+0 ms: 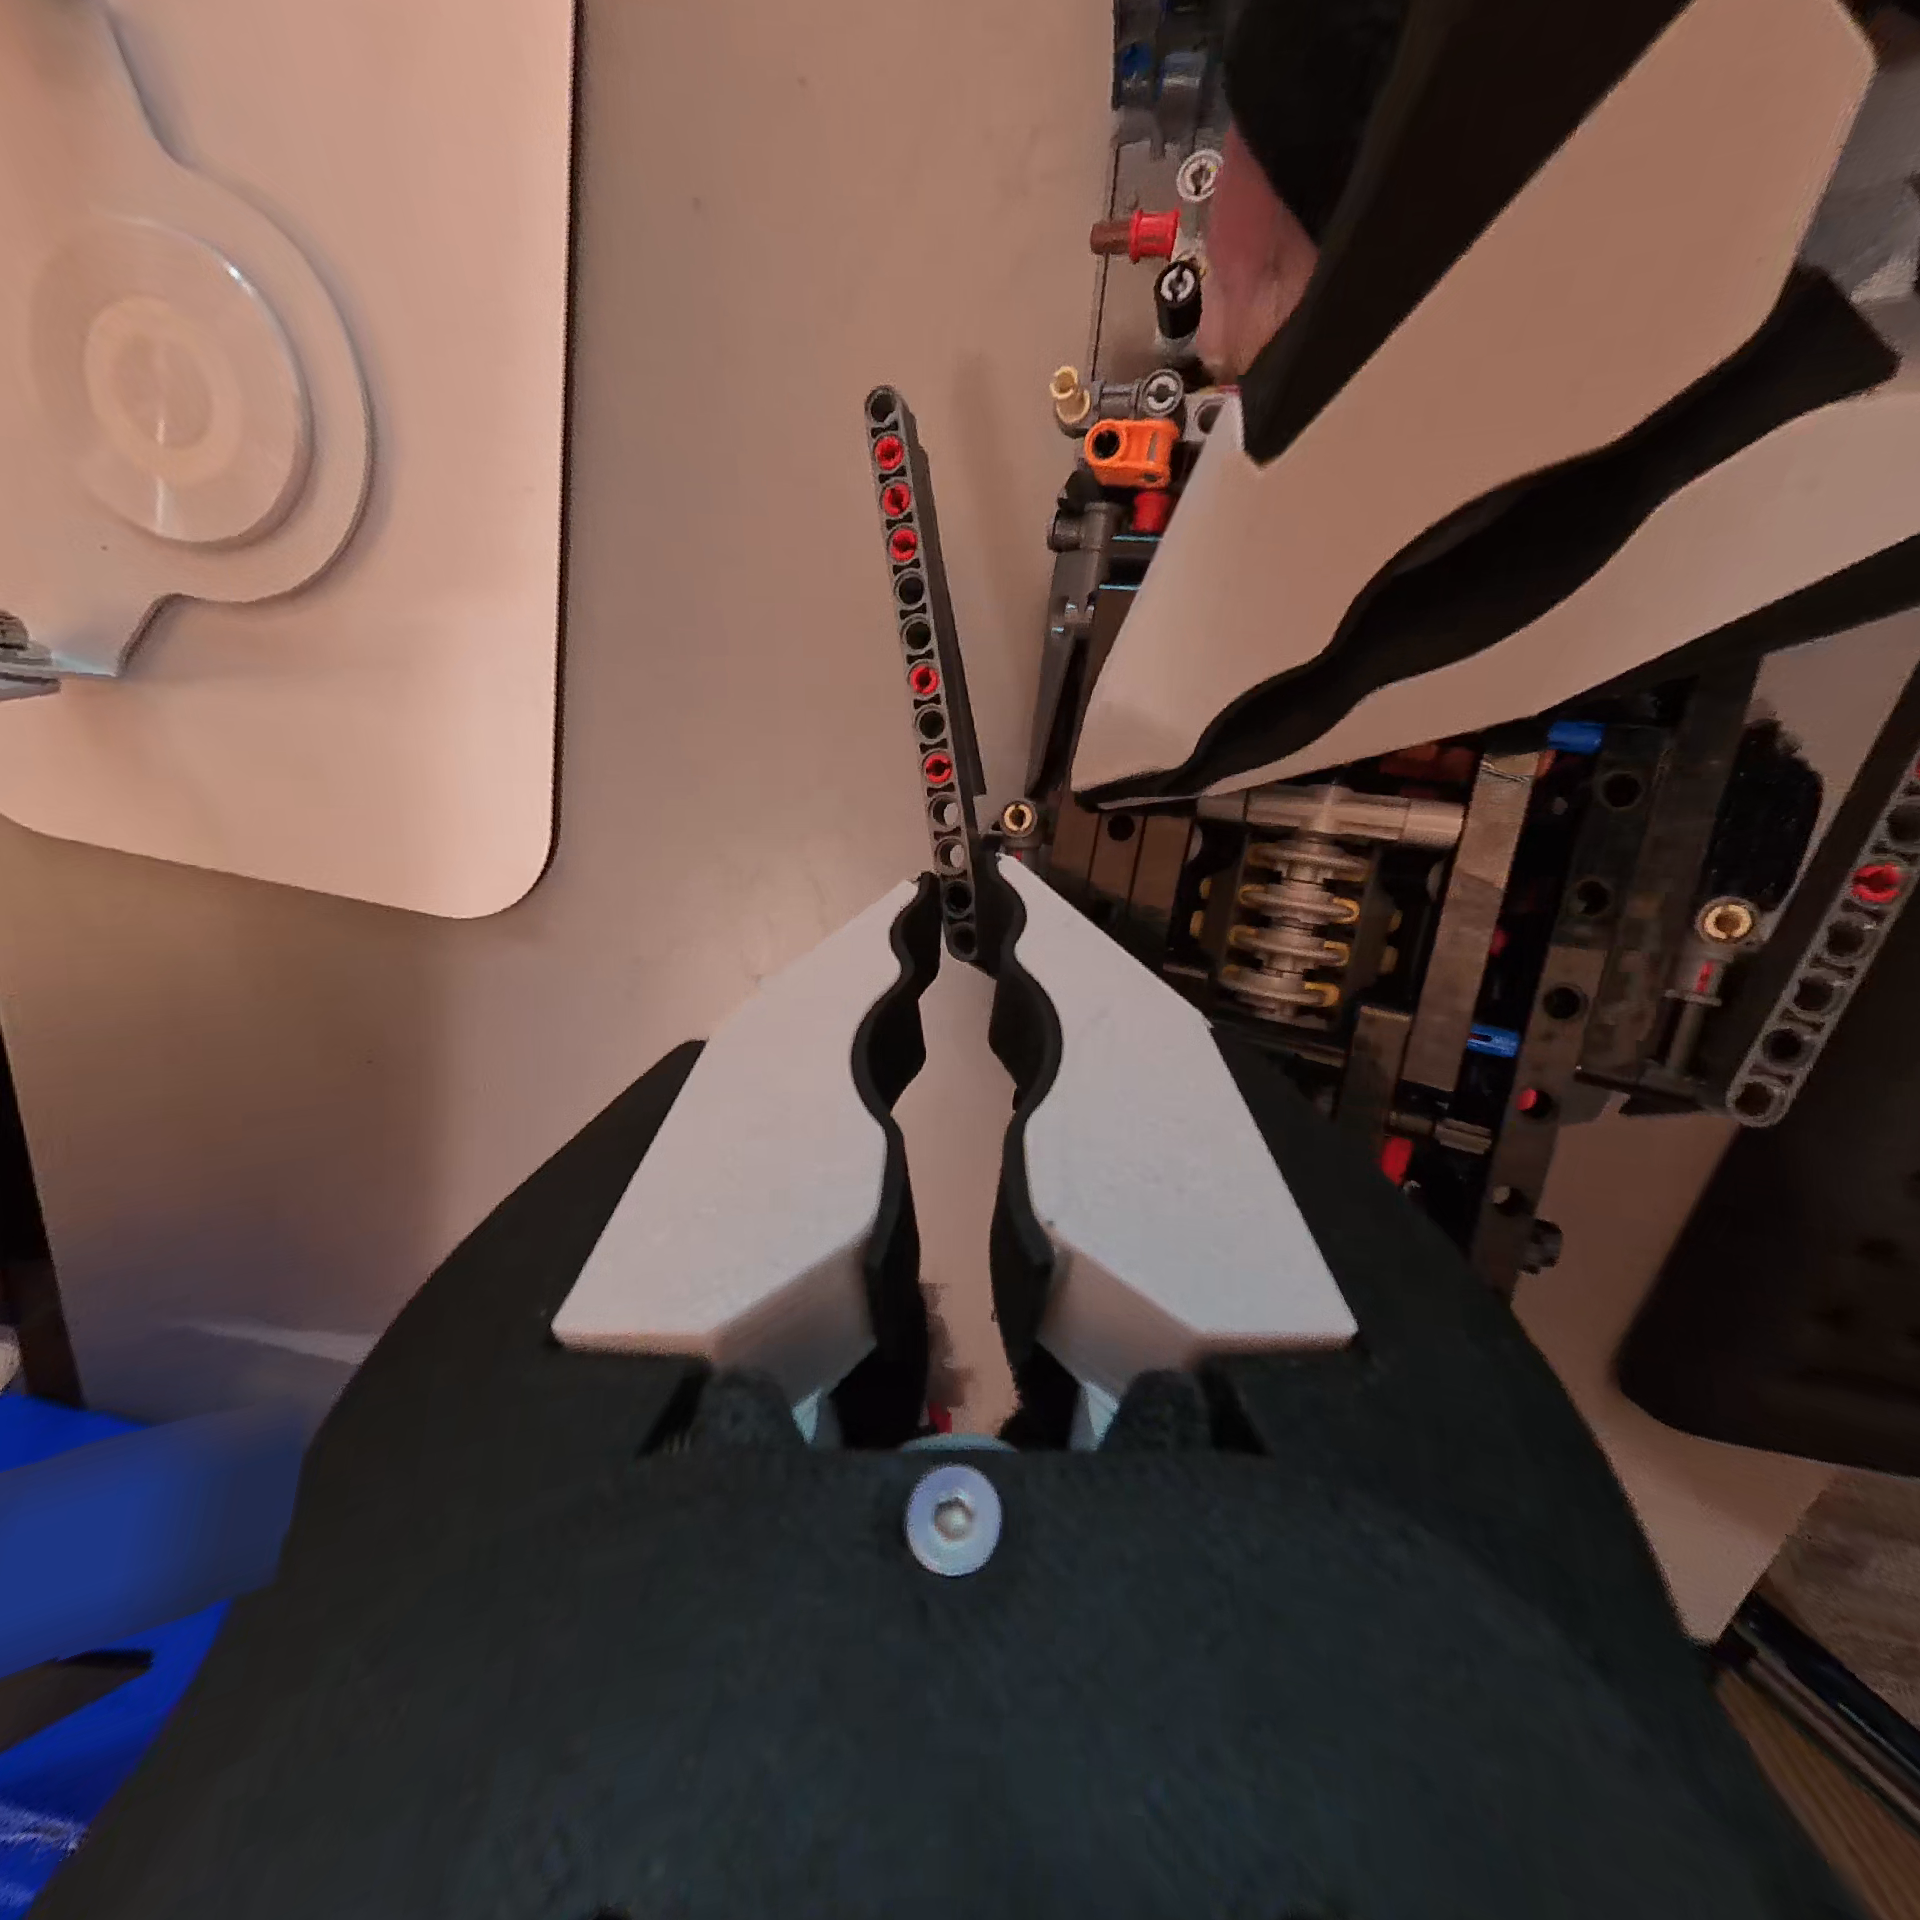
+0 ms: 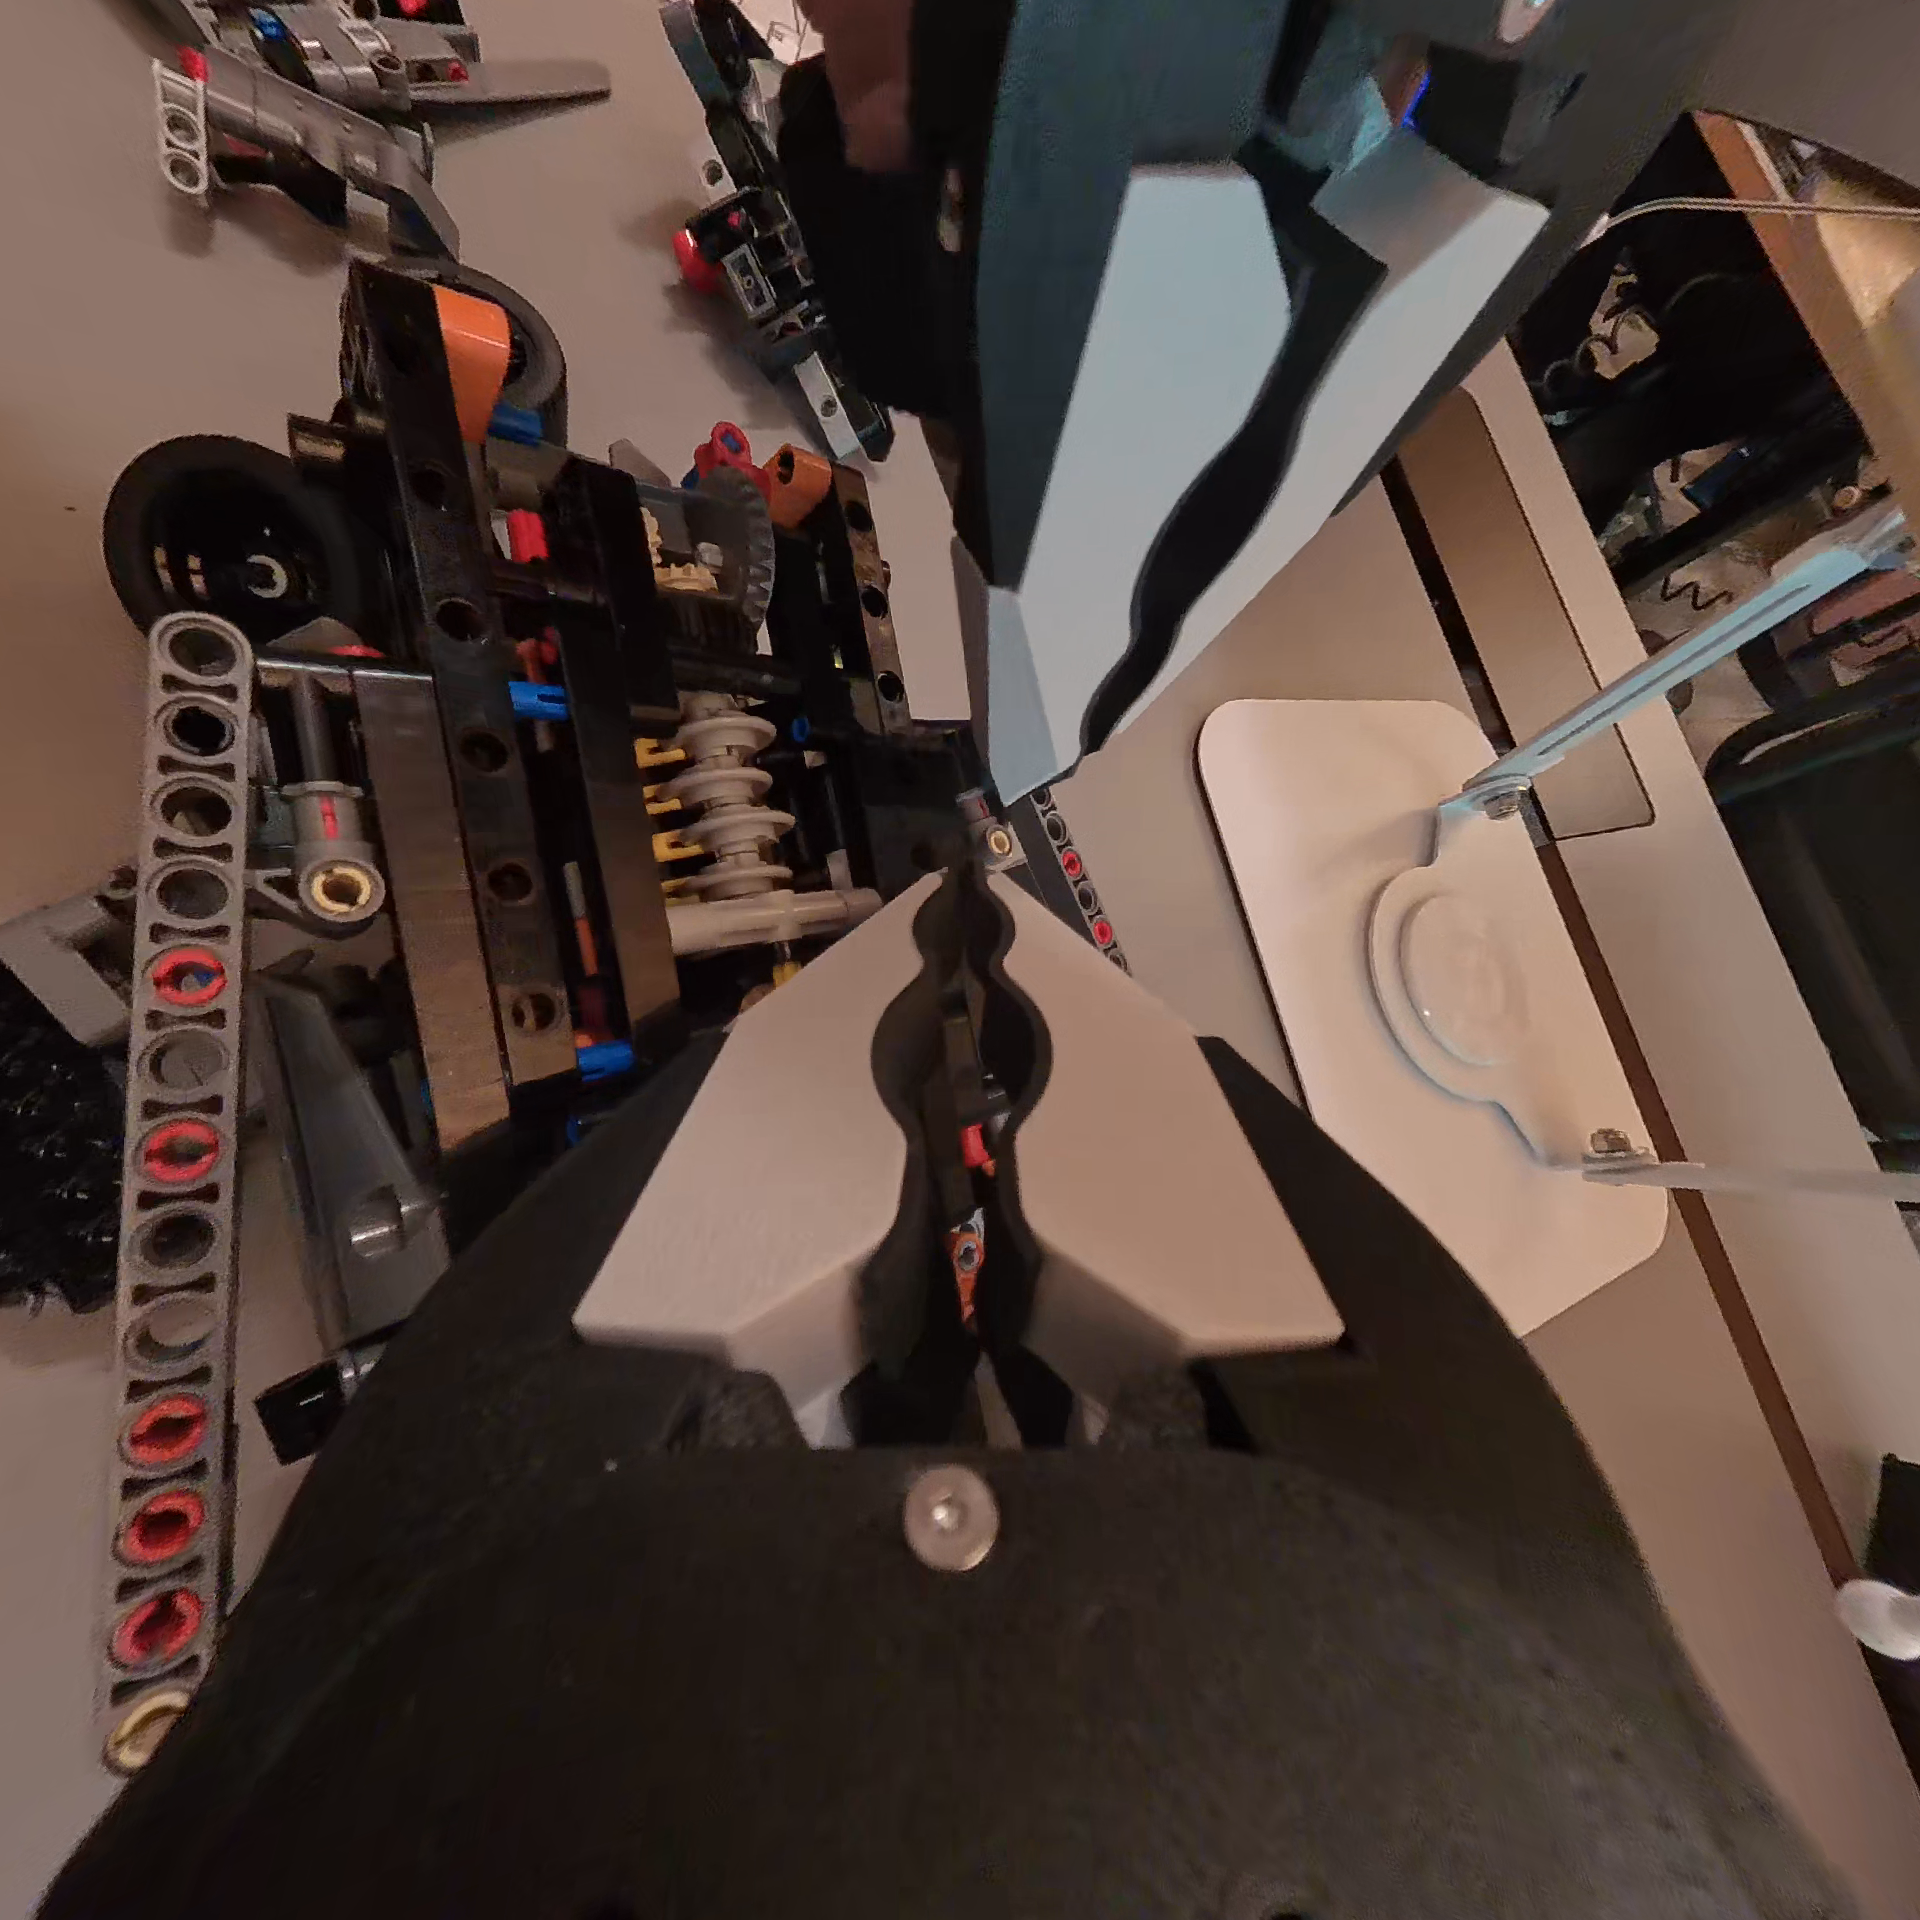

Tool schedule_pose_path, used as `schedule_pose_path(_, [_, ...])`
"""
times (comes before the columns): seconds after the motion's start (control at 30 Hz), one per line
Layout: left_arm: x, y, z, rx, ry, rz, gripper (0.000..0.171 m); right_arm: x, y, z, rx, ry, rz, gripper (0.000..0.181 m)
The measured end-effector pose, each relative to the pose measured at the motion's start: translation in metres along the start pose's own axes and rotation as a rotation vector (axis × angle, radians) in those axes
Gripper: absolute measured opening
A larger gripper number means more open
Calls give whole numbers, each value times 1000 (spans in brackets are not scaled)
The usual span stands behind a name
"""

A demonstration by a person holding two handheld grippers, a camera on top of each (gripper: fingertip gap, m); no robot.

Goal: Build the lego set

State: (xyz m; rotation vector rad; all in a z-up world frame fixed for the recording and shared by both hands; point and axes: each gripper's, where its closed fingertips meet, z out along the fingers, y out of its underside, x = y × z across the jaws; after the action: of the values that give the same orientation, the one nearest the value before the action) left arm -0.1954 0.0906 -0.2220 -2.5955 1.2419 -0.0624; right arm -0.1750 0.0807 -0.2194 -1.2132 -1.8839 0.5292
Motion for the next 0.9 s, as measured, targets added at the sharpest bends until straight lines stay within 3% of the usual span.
schedule_pose_path(0.03, [-1,-2,-1,0,8,-28,4,-4,1,1,-3,-18,-2,0])
schedule_pose_path(0.13, [-37,-29,-49,147,-146,-72,4,-10,-1,3,-7,-22,-38,0])
schedule_pose_path(0.27, [-21,7,-35,-127,-107,-2,5,-9,-1,2,-6,-26,-45,0])
schedule_pose_path(0.37, [-17,17,-56,-31,-139,-80,4,-9,-1,0,2,-25,-55,0])
schedule_pose_path(0.47, [-7,48,-77,33,-149,-201,4,-7,0,-1,0,-30,-45,0])
schedule_pose_path(0.57, [13,96,-66,-46,-115,-290,5,-7,0,-2,6,-36,-46,0])
schedule_pose_path(0.73, [52,139,-28,-74,42,-403,6,1,4,-10,17,-75,43,0])
schedule_pose_path(0.9, [40,137,-30,16,-20,-451,22,19,4,-25,66,-111,153,5])
